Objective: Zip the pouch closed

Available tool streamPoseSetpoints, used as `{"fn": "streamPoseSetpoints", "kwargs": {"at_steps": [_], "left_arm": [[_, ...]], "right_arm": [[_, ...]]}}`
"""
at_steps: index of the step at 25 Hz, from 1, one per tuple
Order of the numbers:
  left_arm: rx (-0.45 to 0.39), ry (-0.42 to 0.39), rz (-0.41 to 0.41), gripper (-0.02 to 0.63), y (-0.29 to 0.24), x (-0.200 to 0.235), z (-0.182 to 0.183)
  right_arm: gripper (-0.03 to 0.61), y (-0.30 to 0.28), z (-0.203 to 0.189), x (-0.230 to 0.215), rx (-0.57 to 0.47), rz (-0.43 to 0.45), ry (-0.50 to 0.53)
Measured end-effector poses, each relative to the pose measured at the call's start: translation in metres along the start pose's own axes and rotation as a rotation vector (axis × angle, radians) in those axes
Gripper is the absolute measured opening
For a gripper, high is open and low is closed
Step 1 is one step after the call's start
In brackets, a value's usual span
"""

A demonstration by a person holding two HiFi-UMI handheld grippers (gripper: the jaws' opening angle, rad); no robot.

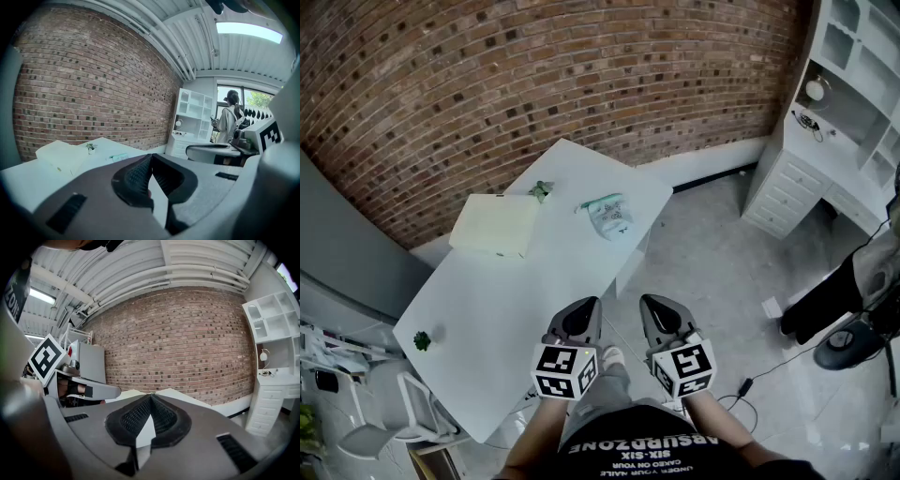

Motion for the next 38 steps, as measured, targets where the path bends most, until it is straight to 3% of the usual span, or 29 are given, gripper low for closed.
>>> {"fn": "streamPoseSetpoints", "kwargs": {"at_steps": [14,28,32,34,36,38], "left_arm": [[0.015,0.032,-0.029,0.008,-0.085,0.079,0.002],[0.048,0.036,-0.062,0.008,-0.127,0.127,0.000],[0.053,0.040,-0.041,0.009,-0.145,0.144,0.006],[0.056,0.032,-0.030,0.032,-0.157,0.152,0.010],[0.068,0.011,-0.017,0.108,-0.170,0.160,0.015],[0.081,0.001,0.006,0.121,-0.183,0.169,0.019]], "right_arm": [[-0.002,-0.110,0.012,-0.035,0.036,0.033,0.003],[0.002,-0.178,0.028,-0.056,0.103,0.079,0.005],[0.044,-0.204,0.044,-0.076,0.097,0.091,0.021],[0.060,-0.219,0.052,-0.090,0.092,0.111,0.028],[0.075,-0.234,0.056,-0.102,0.118,0.142,0.027],[0.093,-0.250,0.061,-0.114,0.147,0.172,0.043]]}}
Point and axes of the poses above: the fingertips, and each gripper's own axes: y backward along the fingers, x to its left, z out of its top, the point moved 6 cm from there along y, backward along the fingers, and after that the axes turned 13 degrees about -y, right-handed, at the moved point
